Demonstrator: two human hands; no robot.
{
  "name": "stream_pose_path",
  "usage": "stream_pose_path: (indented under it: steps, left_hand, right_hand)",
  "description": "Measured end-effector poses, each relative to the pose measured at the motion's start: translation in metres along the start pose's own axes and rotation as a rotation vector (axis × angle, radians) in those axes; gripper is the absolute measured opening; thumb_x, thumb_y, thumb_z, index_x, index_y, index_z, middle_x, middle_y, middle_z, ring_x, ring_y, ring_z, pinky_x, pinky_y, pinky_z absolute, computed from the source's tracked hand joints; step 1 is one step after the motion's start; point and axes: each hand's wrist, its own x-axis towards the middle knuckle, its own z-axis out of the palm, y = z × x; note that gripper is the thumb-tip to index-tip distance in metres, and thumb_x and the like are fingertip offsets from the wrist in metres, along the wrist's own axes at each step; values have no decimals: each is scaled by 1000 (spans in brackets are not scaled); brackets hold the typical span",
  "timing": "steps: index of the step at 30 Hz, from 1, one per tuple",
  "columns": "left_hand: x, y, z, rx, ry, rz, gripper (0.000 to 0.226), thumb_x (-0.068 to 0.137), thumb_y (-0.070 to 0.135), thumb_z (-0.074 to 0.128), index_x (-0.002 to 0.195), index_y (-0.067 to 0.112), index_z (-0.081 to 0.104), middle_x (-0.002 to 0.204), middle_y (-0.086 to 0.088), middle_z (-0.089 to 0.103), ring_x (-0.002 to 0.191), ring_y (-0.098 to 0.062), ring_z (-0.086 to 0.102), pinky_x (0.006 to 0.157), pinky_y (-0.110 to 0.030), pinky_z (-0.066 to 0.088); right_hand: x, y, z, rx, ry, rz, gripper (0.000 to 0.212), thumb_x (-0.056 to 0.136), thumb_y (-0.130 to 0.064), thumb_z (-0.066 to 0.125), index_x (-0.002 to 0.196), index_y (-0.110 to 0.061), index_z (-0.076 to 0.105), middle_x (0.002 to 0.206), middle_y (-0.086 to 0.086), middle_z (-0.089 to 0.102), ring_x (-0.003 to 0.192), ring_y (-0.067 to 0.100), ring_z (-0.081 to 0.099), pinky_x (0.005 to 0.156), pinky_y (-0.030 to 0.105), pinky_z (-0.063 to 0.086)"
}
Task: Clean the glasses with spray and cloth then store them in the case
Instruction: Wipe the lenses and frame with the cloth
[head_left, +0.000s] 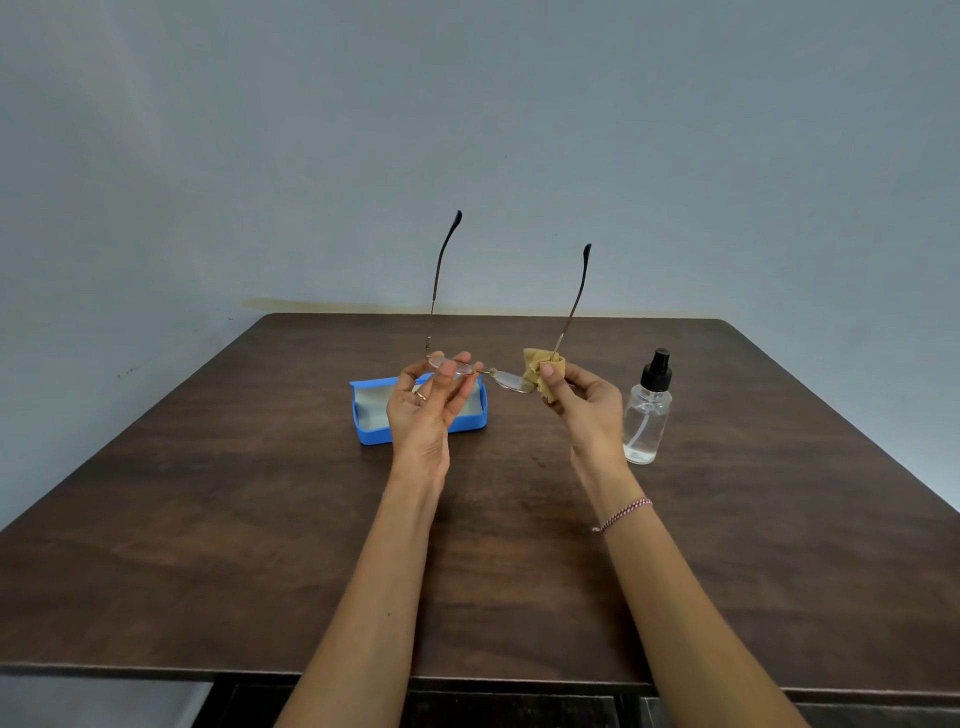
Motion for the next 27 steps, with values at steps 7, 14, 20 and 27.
stream_pose_path:
  steps: [7, 14, 20, 27]
  left_hand:
    - [-6, -7, 4, 6, -81, -67, 47, 70, 25, 64, 113, 7, 57, 106, -12, 69, 102, -23, 67, 90, -30, 53]
    - [-8, -13, 7, 146, -123, -121, 23, 88, 5, 57, 111, 7, 60, 116, -16, 65, 110, -23, 63, 91, -27, 52]
    - [-8, -19, 6, 180, -38, -109, 11, 88, 9, 59, 95, 4, 67, 87, -5, 74, 92, -17, 69, 75, -22, 56]
    - [-8, -18, 5, 197, 30, -89, 10, 89, 12, 58, 88, 8, 67, 81, 0, 75, 82, -10, 71, 73, -20, 56]
  right_hand:
    - [2, 3, 0, -38, 36, -29, 11, 85, -15, 67, 95, -10, 69, 83, 0, 71, 81, 10, 67, 83, 27, 55]
    - [2, 7, 0, -25, 52, -40, 15, 85, -15, 68, 97, -6, 69, 86, 7, 72, 86, 18, 68, 84, 31, 55]
    - [0, 9, 2, -87, -3, -84, 14, 85, -15, 68, 96, -6, 70, 84, 5, 71, 82, 15, 67, 75, 21, 53]
    - [-2, 8, 1, -99, -58, -44, 17, 81, -18, 72, 96, -8, 71, 87, 5, 73, 84, 14, 68, 82, 29, 54]
